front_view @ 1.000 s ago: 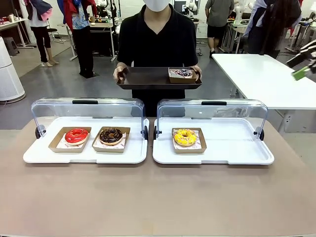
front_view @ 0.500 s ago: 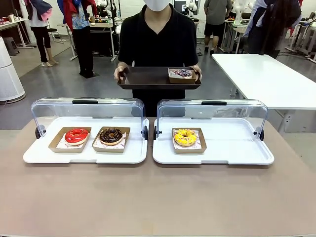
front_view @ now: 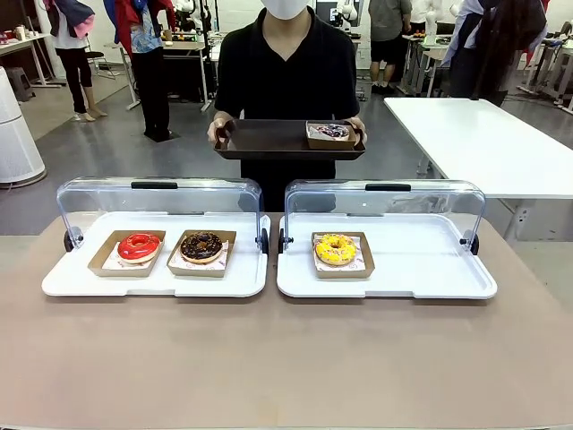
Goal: Provide the desired donut to the person.
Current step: Pick up and lift the Paper togo box containing the Donut pointed at by the person.
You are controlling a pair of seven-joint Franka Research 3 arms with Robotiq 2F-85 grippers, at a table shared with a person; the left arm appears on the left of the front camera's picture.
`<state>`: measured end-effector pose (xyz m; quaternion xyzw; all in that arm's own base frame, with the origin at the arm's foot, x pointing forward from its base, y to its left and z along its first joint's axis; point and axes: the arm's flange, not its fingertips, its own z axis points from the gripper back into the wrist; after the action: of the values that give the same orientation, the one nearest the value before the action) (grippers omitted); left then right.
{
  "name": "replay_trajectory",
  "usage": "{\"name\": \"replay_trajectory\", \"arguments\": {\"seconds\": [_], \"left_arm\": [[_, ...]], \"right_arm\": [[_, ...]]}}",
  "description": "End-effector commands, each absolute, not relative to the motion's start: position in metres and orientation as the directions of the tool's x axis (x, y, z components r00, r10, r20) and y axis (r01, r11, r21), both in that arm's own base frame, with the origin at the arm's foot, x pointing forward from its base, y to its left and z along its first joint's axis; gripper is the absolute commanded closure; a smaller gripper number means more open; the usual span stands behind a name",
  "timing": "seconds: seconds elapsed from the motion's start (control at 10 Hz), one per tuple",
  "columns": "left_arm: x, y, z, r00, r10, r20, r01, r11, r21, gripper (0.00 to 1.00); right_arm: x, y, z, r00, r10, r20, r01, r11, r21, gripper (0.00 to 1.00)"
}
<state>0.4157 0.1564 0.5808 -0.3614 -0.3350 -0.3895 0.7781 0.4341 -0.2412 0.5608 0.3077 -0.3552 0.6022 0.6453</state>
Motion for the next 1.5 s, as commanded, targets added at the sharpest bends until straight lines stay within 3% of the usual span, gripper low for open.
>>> {"name": "replay_trajectory", "arguments": {"seconds": [0.0,1.4], "left_arm": [[0.4144,0.1567,0.5822,0.467,-0.361,0.807,0.851,0.433,-0.299,0.0],[0.4144,0.1567,0.5822,0.467,-0.361,0.807,0.851,0.433,-0.299,0.0]], "right_arm": [[0.4302,-0.2436,0.5597,0.029,0.574,0.818,-0.996,0.082,-0.022,0.0],[0.4302,-0.2436,0.5597,0.029,0.574,0.818,-0.996,0.082,-0.022,0.0]]}}
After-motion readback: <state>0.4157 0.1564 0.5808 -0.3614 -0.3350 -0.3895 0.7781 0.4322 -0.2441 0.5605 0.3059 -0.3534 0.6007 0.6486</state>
